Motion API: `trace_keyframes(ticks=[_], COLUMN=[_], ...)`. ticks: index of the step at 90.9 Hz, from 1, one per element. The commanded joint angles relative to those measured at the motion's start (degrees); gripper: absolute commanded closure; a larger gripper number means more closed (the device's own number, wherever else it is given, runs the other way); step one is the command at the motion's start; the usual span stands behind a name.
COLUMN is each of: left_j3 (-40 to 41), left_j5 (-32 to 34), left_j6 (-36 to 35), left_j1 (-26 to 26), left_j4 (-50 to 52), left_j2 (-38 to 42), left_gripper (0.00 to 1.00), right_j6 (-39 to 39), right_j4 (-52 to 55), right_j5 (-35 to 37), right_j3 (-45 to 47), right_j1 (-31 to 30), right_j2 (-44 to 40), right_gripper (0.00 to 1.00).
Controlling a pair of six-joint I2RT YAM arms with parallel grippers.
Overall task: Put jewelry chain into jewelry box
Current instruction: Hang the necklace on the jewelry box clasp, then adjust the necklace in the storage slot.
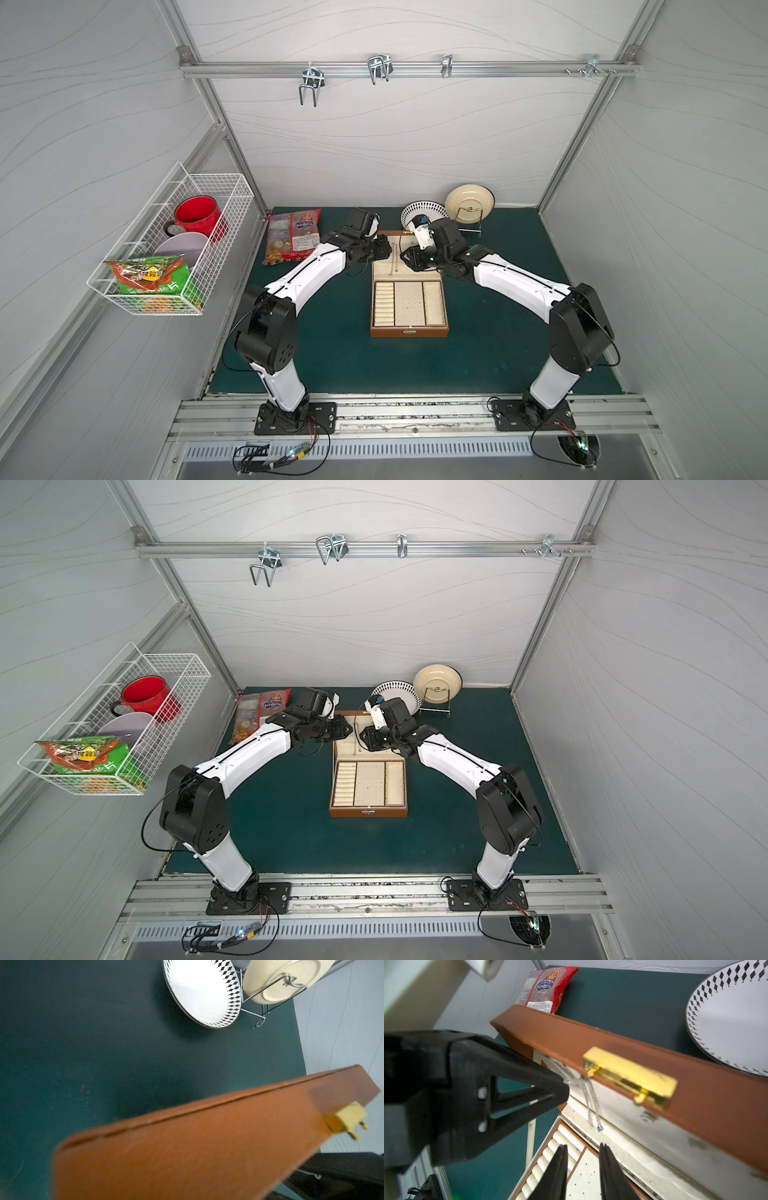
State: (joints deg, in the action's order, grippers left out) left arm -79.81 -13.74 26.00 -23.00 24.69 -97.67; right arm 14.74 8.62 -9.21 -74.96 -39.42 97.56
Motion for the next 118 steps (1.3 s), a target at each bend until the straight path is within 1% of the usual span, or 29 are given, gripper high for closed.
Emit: trace_keyframes(ticks=[1,20,41,53,66,73,80,93,96,103,106,116,118], left_j3=[1.0,4.3,10.8,11.3,12.2,13.8,14.9,15.0,15.2,15.6,15.6,15.7,15.7], left_j5=[1.3,1.8,1.5,4.5,9.7,12.3,15.4,20.6,21.4,23.3,23.9,25.2,25.2], left_j6=[0.3,0.1,0.6,-0.7,-0.8,-0.5,-1.1,-1.7,-1.6,-1.7,-1.9,-2.6,-2.6], left_j1=[0.2,0.2,-0.8,-3.4,-5.9,-6.6,-7.9,-9.6,-9.6,-9.8,-9.9,-10.6,-10.9], left_j4=[0.6,2.3,-0.6,-1.5,-4.4,-7.7,-10.5,-13.3,-13.8,-14.7,-15.2,-16.5,-16.8], left_j2=[3.8,7.7,7.6,5.7,4.4,4.3,4.2,3.3,3.0,2.4,2.2,1.0,0.8], left_gripper=[0.73,0.73,0.72,0.72,0.72,0.72,0.72,0.73,0.73,0.73,0.73,0.74,0.74], right_j6=[-2.2,-3.1,-2.2,-2.2,-1.3,-0.4,0.1,1.4,1.6,2.2,2.5,2.7,2.9], right_j4=[-2.6,-3.5,-4.2,-5.5,-6.3,-7.1,-8.2,-9.3,-9.1,-8.7,-8.4,-8.0,-7.9], right_j5=[1.1,2.6,4.8,6.1,7.9,9.6,10.5,11.9,12.0,12.0,12.2,12.6,12.8], right_j3=[1.7,3.7,6.8,9.8,13.6,15.8,18.4,22.0,22.6,23.7,24.1,25.6,25.9], right_j1=[-0.7,-2.0,-2.0,-1.9,-1.6,-1.5,-1.2,-0.5,-0.2,0.4,0.5,0.9,0.9], right_j2=[-2.8,-3.7,-7.2,-9.7,-13.5,-15.8,-18.7,-23.4,-24.3,-26.0,-26.6,-28.4,-28.8], right_gripper=[0.69,0.69,0.66,0.62,0.57,0.5,0.49,0.32,0.27,0.19,0.14,0.1,0.04])
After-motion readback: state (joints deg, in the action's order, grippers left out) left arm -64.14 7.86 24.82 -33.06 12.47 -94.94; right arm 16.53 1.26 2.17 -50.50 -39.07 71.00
